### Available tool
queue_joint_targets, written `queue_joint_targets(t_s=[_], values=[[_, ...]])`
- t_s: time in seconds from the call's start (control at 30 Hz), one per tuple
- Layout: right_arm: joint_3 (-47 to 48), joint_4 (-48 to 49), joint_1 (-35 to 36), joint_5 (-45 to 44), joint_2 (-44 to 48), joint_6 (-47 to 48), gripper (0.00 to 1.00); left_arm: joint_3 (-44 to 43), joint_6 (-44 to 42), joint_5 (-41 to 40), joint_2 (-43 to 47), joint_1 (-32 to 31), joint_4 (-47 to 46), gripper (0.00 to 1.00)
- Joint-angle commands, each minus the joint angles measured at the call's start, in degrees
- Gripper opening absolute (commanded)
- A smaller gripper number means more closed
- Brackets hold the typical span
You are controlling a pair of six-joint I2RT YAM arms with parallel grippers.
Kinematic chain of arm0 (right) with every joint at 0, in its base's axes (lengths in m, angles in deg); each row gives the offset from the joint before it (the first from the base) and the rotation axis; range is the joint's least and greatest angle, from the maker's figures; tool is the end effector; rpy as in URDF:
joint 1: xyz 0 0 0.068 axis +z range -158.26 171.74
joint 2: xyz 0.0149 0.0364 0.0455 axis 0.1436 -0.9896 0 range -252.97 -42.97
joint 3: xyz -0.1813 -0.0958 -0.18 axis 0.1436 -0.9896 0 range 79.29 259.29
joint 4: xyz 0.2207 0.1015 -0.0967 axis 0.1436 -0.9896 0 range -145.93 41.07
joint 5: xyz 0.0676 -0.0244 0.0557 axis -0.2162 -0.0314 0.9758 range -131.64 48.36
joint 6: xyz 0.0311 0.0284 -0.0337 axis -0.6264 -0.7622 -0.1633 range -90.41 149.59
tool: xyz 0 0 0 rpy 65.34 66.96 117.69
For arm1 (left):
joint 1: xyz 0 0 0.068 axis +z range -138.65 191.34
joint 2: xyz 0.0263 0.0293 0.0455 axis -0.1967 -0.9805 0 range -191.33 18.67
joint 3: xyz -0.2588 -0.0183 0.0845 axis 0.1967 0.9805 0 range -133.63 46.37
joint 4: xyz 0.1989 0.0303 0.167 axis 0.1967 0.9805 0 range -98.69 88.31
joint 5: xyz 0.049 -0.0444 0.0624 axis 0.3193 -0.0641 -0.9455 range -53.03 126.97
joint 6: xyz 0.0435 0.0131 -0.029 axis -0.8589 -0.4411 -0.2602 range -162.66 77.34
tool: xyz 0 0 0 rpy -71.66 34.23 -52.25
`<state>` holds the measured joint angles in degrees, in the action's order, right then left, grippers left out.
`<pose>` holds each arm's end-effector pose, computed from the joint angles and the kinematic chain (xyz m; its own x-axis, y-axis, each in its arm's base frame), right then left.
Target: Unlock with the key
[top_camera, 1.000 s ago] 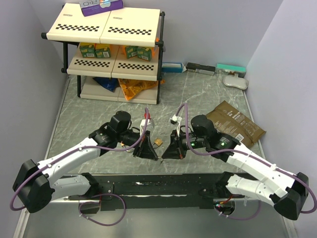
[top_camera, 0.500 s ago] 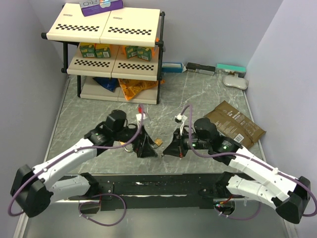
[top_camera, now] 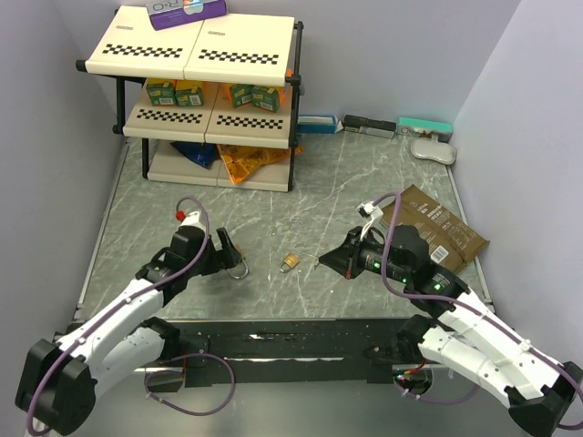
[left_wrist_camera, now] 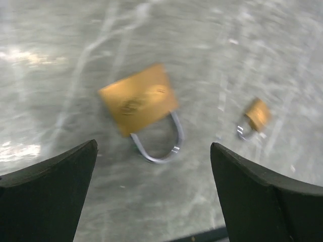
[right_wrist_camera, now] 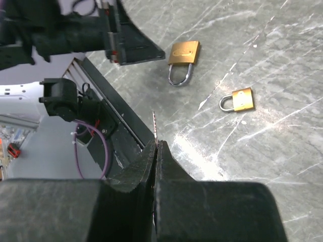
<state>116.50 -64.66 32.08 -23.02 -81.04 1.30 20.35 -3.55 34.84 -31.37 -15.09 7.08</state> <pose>0.1156 0.1130 0.3019 -0.5928 0.0859 -0.8007 -0.6424 0.5492 0.5345 0.1643 -0.0802 0.2008 -0.7091 -0.3515 -0.6112 -0.0363 0.8839 -0.4662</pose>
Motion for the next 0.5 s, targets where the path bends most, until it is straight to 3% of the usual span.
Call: queue_joint_targets(t_s=[0.0, 0.47], values=[[-1.08, 0.35, 0.00, -0.86, 3.69, -1.93, 0.00, 0.79, 4.30, -6.13, -1.11, 2.70, -4.86, 0.99], [-2.05, -2.64, 0.01, -1.39, 6.51, -0.62, 0.00, 0.18, 2.81, -2.53, -19.21, 4.55, -18.14, 0.99]])
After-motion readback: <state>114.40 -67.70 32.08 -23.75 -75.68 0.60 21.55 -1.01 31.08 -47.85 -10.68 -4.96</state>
